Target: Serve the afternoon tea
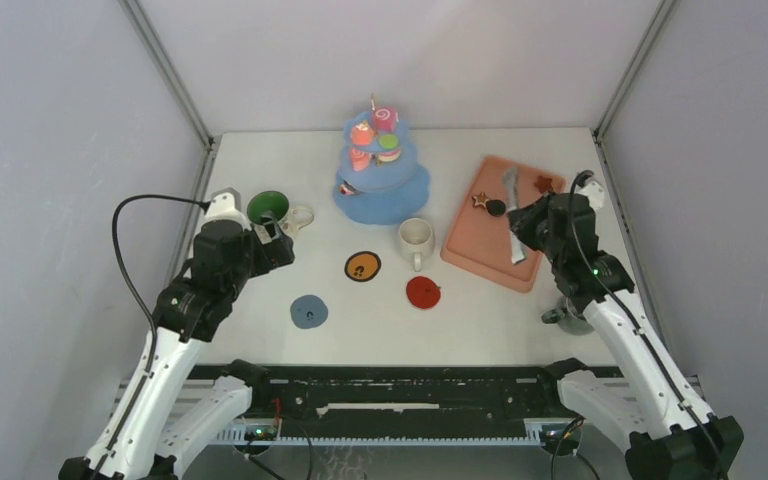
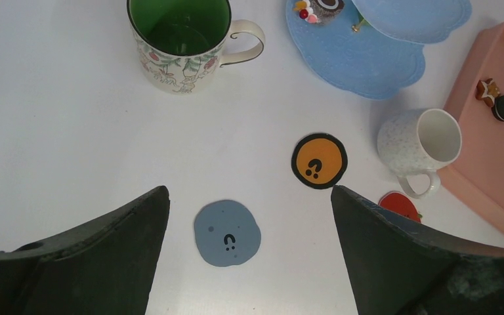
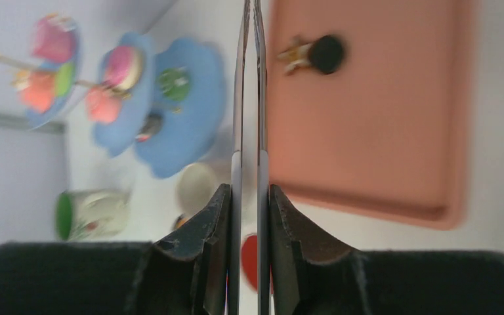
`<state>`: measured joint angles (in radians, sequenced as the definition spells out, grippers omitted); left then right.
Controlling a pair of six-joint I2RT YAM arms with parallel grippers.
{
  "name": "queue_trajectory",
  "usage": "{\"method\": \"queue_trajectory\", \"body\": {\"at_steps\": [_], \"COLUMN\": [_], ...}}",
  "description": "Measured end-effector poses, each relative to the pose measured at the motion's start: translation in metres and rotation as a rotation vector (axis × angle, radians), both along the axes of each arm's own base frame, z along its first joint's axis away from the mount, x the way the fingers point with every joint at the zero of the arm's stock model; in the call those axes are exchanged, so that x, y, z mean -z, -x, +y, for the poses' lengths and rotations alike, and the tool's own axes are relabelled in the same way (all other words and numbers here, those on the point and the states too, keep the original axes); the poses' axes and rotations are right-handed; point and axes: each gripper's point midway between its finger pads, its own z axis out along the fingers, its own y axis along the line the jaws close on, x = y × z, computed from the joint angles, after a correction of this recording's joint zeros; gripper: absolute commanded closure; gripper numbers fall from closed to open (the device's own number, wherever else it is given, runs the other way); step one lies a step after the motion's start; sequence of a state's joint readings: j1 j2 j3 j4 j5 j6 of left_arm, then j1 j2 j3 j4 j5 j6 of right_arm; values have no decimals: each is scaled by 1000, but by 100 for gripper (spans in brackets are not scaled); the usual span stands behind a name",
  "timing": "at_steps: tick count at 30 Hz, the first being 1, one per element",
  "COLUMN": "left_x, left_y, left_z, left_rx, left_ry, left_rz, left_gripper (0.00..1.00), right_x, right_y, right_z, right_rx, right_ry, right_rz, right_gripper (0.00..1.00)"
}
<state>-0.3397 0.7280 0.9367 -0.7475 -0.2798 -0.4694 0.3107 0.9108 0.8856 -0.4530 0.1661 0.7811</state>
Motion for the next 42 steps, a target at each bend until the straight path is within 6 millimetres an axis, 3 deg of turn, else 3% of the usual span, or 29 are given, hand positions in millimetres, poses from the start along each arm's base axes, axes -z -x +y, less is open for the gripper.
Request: {"method": "queue_trajectory", "body": {"at_steps": [3,7,12,17,25,33,42], "left_x": [2,4,3,3,2,1,1], "left_y": [-3,-6,-6,-6,-6,-6,-6], "left_z": [-2,-4,-6,-6,-6,-6,-4], "left_rx": [4,10,18,18,18,18,8], "left_ry": [0,1,7,8,9,10,4], "left_rz": [7,15,12,10,6,4,3], "left_gripper": [3,3,3,3,3,3,3], "right_x": [15,48,77,86,106,116,117], "right_y": [2,3,-2,-12,-11,-15,-37], "right_z": [-37,-52,-45,-32,-25,-22,-20], "right_rx": [87,83,-22,-120,-196,-225,-236], "right_ry": [94,188,270,334,390,419,444], "right_rz": [56,181,318,372,428,452,453], "right_gripper": [69,66,64,59,53,50,50]}}
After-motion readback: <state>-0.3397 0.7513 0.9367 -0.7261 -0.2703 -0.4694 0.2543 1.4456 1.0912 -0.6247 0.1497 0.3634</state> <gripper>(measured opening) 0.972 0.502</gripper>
